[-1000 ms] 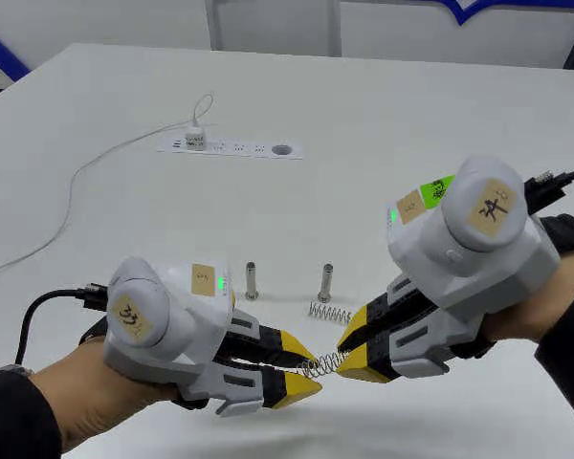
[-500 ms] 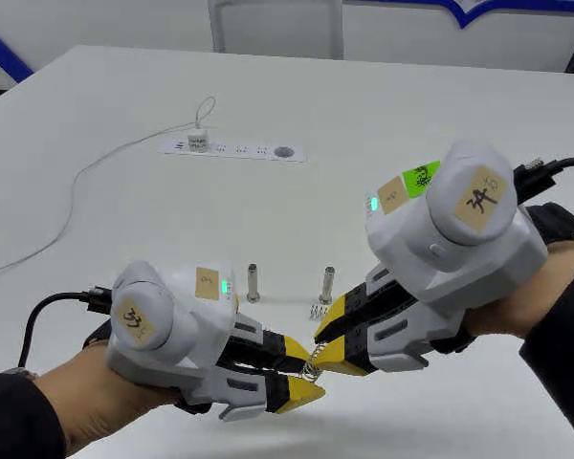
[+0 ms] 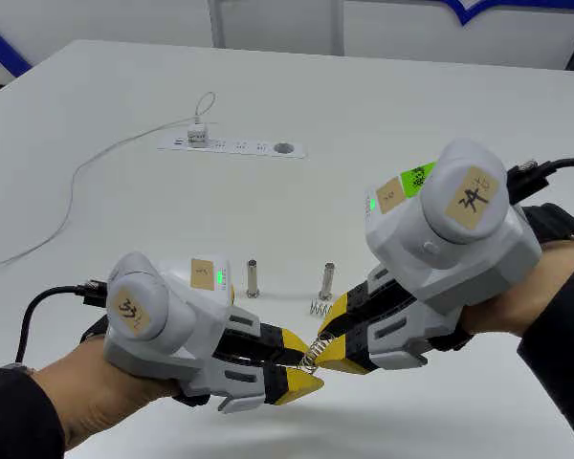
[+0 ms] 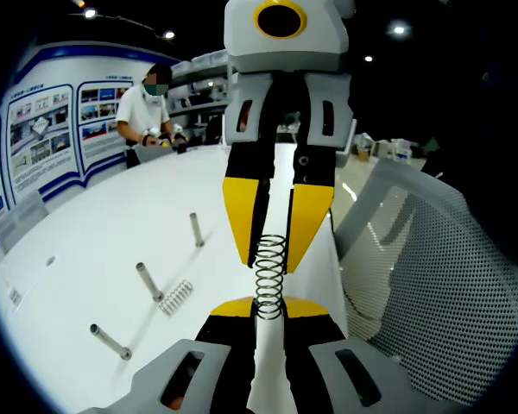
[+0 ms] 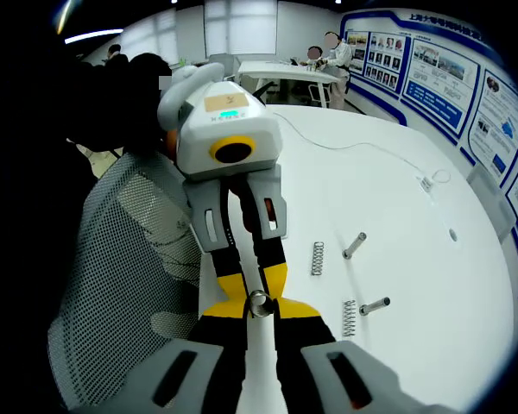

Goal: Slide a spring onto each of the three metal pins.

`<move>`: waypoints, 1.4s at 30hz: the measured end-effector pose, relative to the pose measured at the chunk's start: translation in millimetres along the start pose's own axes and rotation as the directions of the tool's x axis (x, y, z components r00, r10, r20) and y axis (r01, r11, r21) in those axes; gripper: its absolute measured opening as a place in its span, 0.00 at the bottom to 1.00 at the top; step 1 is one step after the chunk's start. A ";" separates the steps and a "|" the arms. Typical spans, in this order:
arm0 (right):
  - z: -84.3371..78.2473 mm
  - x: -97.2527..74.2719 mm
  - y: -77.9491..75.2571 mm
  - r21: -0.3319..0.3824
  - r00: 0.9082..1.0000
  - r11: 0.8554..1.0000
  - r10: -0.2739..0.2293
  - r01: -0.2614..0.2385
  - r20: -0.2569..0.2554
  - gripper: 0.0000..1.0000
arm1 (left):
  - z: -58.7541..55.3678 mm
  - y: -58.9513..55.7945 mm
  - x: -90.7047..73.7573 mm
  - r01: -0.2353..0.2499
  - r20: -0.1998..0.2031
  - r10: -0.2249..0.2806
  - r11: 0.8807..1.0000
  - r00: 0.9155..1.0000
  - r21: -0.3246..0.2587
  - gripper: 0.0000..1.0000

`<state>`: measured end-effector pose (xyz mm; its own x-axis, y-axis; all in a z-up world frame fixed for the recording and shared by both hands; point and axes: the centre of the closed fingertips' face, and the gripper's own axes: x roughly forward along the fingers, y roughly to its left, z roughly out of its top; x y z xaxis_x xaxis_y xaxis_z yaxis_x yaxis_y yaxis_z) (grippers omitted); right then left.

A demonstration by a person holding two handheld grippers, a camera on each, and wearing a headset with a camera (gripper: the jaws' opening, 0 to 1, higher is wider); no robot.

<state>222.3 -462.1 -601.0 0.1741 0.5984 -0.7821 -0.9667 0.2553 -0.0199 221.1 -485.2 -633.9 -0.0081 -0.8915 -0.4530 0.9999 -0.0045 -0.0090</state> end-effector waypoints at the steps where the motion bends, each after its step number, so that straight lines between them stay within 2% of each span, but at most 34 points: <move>1: 0.2 0.1 -0.1 0.001 1.000 1.000 0.001 -0.001 0.001 0.12 | 0.2 0.0 0.2 0.000 0.002 0.000 1.000 1.000 -0.001 0.11; 9: 0.9 -1.4 -1.4 0.001 1.000 1.000 0.000 0.000 -0.004 0.12 | 2.5 1.2 0.3 -0.006 0.012 0.006 1.000 1.000 -0.002 0.12; 17: -3.1 -11.7 -9.5 0.014 1.000 1.000 -0.025 0.026 -0.010 0.12 | 3.3 4.1 -4.3 -0.017 0.013 0.017 1.000 1.000 -0.017 0.20; 25: -15.1 -27.5 -24.0 0.048 0.997 0.996 -0.067 0.069 -0.024 0.12 | 6.5 13.7 -15.7 -0.051 0.029 0.052 0.998 0.998 -0.046 0.28; 35: -34.7 -54.3 -47.2 0.103 0.990 0.985 -0.133 0.137 -0.049 0.12 | 1.5 25.2 -40.0 -0.107 0.028 0.110 0.990 0.994 -0.097 0.39; 42: -40.3 -64.4 -57.8 0.125 0.985 0.978 -0.161 0.167 -0.061 0.12 | -4.1 31.2 -56.4 -0.152 0.026 0.156 0.980 0.987 -0.127 0.43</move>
<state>259.4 -546.0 -574.7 0.3154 0.5019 -0.8053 -0.8927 0.4448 -0.0724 252.8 -433.2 -612.2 0.1485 -0.8925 -0.4259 0.9806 0.1887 -0.0534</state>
